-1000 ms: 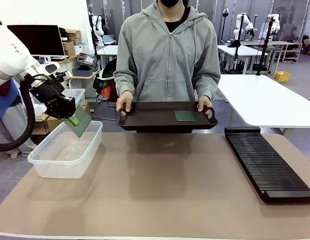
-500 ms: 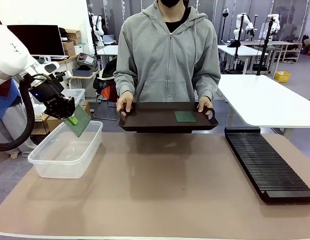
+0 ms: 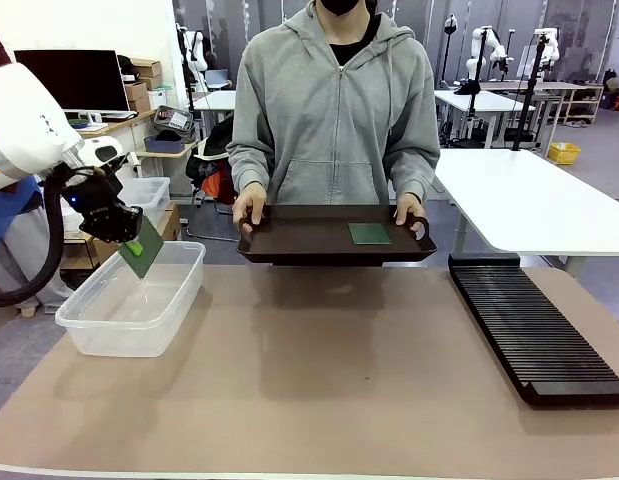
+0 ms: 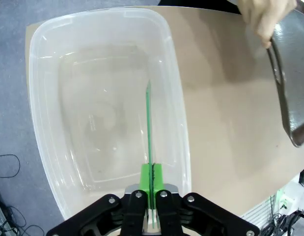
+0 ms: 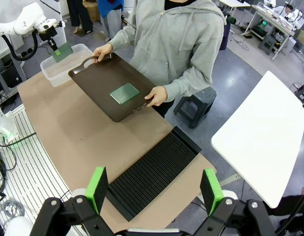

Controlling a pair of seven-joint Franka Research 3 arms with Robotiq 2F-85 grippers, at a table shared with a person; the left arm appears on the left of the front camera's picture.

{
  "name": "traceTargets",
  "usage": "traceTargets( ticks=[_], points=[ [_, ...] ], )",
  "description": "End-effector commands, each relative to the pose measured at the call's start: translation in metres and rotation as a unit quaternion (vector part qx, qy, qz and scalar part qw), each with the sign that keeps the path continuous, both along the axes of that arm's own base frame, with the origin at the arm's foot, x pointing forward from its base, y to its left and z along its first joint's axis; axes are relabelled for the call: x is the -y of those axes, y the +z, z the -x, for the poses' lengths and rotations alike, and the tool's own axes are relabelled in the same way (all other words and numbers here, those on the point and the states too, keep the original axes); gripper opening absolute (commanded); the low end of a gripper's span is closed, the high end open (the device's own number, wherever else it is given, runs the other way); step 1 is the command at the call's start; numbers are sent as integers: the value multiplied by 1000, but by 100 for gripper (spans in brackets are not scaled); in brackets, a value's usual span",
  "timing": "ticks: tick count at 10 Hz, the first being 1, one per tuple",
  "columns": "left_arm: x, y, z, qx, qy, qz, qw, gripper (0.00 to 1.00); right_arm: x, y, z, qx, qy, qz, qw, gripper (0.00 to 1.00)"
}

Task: Sort PCBs into racks and boxes based on the side picked up.
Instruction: If the short side of the Blank PCB is picked up, insert it into the PCB Rack ; if the long side is picked up, place it in the Organizing box.

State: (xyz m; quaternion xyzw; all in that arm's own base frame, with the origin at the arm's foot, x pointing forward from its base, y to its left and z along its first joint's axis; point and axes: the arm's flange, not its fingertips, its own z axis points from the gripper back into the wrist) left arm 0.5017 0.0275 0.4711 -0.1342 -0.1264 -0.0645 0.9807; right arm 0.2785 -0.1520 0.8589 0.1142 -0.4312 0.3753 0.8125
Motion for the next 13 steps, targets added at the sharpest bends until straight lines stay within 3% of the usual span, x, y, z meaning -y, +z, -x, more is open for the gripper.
traceTargets(
  ticks=[1, 8, 13],
  points=[
    [-5, -25, -3, -7, 20, 4, 1000, 3, -2, -1, 1, 0, 2, 0, 1000, 100],
    [-6, -92, -32, -55, 7, 11, 998, 3, -2, -1, 1, 0, 2, 0, 1000, 100],
    [2, -115, -37, -66, 15, 43, 997, 3, -2, -1, 1, 0, 2, 0, 1000, 100]
  ],
)
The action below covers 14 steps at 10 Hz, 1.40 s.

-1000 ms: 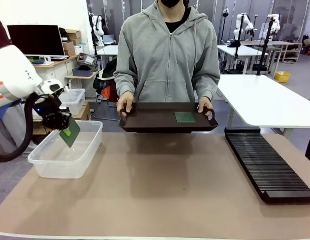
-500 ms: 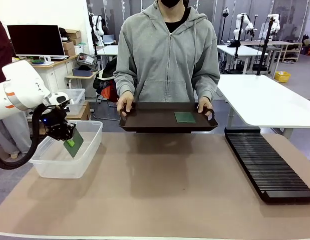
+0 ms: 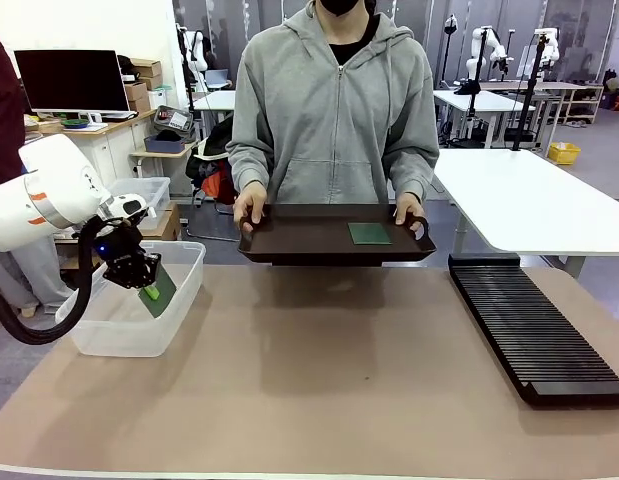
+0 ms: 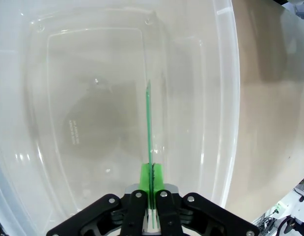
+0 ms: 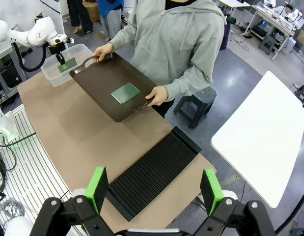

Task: Sort PCBs into racks and boxes based on the side picked up.
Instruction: If the short side of the Blank PCB is picked up, insert it into the PCB Rack ; if the long side is picked up, place it in the Organizing box.

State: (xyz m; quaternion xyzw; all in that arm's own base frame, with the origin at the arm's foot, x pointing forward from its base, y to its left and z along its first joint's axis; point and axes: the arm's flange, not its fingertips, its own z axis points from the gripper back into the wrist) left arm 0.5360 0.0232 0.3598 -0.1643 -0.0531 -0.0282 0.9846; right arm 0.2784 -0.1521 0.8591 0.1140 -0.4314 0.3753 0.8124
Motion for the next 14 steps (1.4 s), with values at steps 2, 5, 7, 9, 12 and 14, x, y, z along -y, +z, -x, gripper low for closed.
traceTargets(
  ticks=[2, 5, 7, 9, 12, 14],
  points=[
    [-2, -7, -4, 5, -7, 16, 1000, 3, -2, -1, 1, -1, 2, 0, 1000, 100],
    [-1, -6, -4, 4, -7, 15, 1000, 3, -2, -1, 1, -1, 2, 0, 1000, 100],
    [-2, -3, -5, 6, -7, 12, 1000, 3, -2, -1, 1, -1, 2, 0, 1000, 100],
    [-2, -2, -4, 5, -5, 7, 1000, 19, -2, -1, 1, -1, 2, 0, 1000, 100],
    [-3, 5, -3, 9, 5, -11, 1000, 43, -2, -1, 1, -1, 2, 0, 1000, 100],
    [-6, 18, -1, 30, 11, -32, 999, 63, -2, -1, 1, -1, 2, 0, 1000, 100]
  ],
)
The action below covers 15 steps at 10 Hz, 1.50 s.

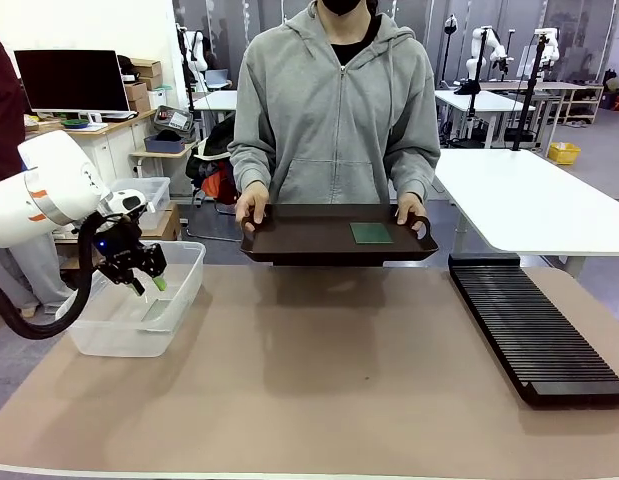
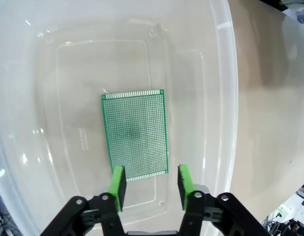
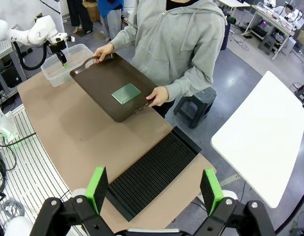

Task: Sort PCBs into racks and boxes based on the side picked up.
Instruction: If the short side of the Blank PCB is picked up, insert it into the PCB Rack ; if the long side is picked up, place it in the Organizing box, then pick up the Blank PCB handed by the Human.

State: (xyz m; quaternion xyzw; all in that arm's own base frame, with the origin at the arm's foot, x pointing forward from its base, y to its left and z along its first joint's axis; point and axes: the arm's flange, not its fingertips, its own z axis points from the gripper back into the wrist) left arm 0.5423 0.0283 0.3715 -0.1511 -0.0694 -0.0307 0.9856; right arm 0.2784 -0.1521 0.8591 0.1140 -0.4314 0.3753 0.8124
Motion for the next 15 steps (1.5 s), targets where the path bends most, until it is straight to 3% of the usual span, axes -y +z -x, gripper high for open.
traceTargets(
  ticks=[1, 2, 3, 15],
  points=[
    [-3, 13, 7, 24, 16, -29, 999, 79, -2, -1, 1, -1, 2, 0, 1000, 100],
    [-4, 21, 7, 36, 16, -35, 999, 83, -2, -1, 1, -1, 2, 0, 1000, 100],
    [-5, 28, 8, 44, 17, -39, 998, 99, -2, -1, 1, -1, 2, 0, 1000, 100],
    [-5, 39, 3, 48, 4, -25, 999, 100, -2, -1, 1, -1, 2, 0, 1000, 100]
  ],
)
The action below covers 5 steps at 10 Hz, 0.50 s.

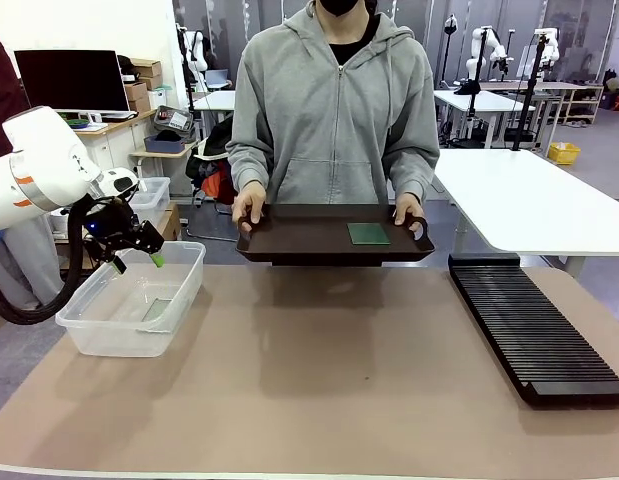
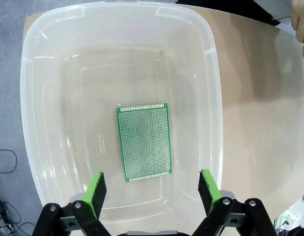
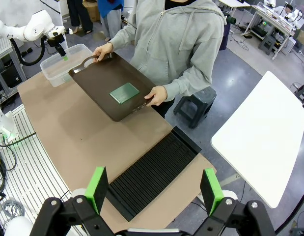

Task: Sort PCBs into racks and boxes based on the side picked up.
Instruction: Pick up the Blank PCB handed by the Human.

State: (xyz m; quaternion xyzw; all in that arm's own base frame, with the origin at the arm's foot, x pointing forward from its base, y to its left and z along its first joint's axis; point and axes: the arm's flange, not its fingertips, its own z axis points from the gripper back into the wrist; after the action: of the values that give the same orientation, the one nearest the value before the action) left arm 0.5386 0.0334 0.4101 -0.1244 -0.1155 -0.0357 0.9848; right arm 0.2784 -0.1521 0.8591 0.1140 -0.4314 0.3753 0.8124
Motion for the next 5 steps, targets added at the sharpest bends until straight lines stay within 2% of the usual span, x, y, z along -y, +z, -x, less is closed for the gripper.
traceTargets(
  ticks=[1, 5],
  points=[
    [0, 0, -1, 1, 0, 0, 1000, 100, -2, -1, 1, -1, 2, 0, 1000, 100],
    [0, 0, -1, 1, 0, 0, 1000, 100, -2, -1, 1, -1, 2, 0, 1000, 100]
  ],
)
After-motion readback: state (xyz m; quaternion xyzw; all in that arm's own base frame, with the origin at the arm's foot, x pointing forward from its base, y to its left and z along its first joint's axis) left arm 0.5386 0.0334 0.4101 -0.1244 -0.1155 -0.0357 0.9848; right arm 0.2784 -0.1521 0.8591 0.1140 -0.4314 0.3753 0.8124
